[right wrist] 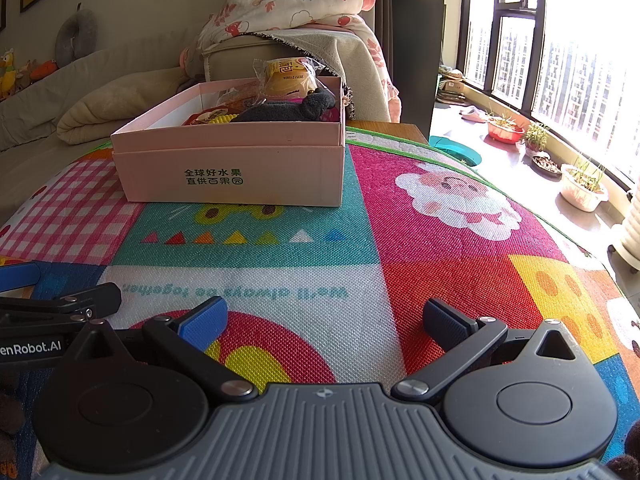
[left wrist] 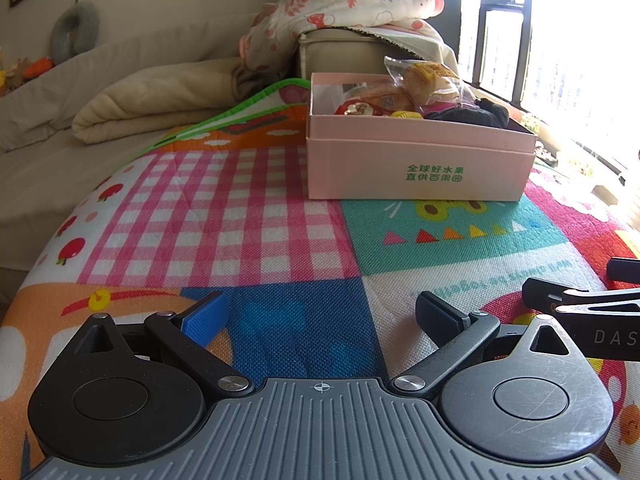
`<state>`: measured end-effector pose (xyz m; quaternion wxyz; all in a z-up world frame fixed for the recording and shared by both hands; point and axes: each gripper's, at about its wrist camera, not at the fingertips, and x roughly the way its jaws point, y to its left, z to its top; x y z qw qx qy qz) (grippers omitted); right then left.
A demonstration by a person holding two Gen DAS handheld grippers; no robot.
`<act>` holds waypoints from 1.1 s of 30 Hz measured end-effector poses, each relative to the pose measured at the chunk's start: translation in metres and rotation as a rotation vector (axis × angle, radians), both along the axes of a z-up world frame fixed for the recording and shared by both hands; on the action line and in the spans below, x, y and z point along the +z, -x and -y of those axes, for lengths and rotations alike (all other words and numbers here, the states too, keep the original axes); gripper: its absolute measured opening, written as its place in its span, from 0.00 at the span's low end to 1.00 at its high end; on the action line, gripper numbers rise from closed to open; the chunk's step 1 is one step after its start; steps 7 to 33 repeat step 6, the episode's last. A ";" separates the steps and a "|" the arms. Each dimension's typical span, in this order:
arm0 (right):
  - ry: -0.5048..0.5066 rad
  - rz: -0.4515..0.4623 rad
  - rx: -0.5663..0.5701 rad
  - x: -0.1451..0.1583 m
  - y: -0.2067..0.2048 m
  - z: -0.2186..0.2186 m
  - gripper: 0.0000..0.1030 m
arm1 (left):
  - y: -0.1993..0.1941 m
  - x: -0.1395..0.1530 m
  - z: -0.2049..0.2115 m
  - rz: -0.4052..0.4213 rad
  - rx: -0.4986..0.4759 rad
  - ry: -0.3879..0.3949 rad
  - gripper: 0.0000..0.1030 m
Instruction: Organize objects
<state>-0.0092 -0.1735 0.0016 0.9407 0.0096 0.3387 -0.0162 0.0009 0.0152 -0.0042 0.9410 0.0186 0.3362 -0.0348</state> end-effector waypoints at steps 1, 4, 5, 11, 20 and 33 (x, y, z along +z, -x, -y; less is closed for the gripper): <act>0.000 0.000 0.000 0.000 0.000 0.000 1.00 | 0.000 0.000 0.000 0.000 0.000 0.000 0.99; 0.000 0.000 0.000 0.000 0.000 0.000 1.00 | 0.000 0.000 0.000 0.000 0.000 0.003 0.99; 0.000 0.000 0.000 0.000 0.000 0.000 1.00 | 0.000 0.000 -0.001 0.000 0.000 0.005 0.99; 0.000 0.000 0.000 0.000 0.000 0.000 1.00 | 0.000 0.000 -0.001 0.000 0.000 0.007 0.99; 0.000 0.000 0.000 0.000 0.000 0.000 1.00 | 0.000 0.000 -0.001 0.000 0.000 0.007 0.99; 0.000 0.000 0.000 0.000 0.000 0.000 1.00 | 0.000 0.000 -0.001 0.000 0.000 0.007 0.99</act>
